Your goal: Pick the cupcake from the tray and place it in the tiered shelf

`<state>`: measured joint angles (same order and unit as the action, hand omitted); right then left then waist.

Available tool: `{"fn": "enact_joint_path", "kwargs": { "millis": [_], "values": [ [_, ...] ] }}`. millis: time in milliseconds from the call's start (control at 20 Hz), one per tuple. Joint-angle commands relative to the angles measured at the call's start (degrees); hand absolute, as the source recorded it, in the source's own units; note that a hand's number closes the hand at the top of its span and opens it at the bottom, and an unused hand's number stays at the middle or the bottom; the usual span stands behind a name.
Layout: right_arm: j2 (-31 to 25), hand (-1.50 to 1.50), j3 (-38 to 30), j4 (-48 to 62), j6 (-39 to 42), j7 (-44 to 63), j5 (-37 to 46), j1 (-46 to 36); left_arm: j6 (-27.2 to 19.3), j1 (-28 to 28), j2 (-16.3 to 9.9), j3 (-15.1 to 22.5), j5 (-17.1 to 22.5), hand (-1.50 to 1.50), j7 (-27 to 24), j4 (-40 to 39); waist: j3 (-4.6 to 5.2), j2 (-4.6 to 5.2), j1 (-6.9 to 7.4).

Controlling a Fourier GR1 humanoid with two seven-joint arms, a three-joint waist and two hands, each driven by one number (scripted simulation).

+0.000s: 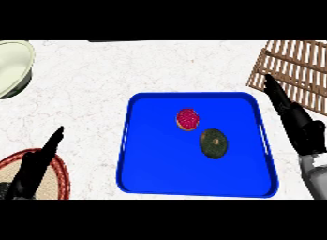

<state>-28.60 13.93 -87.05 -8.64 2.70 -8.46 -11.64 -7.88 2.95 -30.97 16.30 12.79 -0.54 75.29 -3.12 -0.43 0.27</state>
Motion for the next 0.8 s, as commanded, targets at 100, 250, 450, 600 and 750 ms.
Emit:
{"fn": "enact_joint_path", "kwargs": {
  "millis": [100, 250, 450, 600, 750],
  "values": [
    [4.42, -1.50, -2.20, 1.96, -0.66, 4.76, -3.93, -7.26, -3.62, -4.17, 2.29, 0.17, -1.87, 0.00, 0.39, 8.48, 3.08, 0.62, 0.36],
    [8.80, -1.50, -3.65, 3.54, -3.24, 8.95, -6.41, -13.60, -5.31, -11.95, 6.19, -0.04, -2.60, 0.00, -1.79, 10.52, 3.15, 0.78, 0.13],
    [-1.45, 1.50, -3.54, 9.47, -13.55, 6.13, 9.85, -5.61, -4.01, -8.87, 5.39, -0.36, -0.76, 0.00, -1.87, 11.12, 4.11, 1.05, -1.62],
    [12.43, -1.50, -4.23, 12.53, -31.15, 2.81, 13.39, -5.41, -6.02, -12.20, 8.83, 2.25, -2.52, 0.00, 0.84, 11.70, 3.10, 0.82, -0.61],
    [19.06, -1.50, -7.92, 13.23, -35.56, -7.12, 10.46, -5.41, -7.19, -12.98, 11.28, 2.67, -4.01, 0.00, -0.13, 8.83, 3.03, 0.68, -0.43]
  ]
}}
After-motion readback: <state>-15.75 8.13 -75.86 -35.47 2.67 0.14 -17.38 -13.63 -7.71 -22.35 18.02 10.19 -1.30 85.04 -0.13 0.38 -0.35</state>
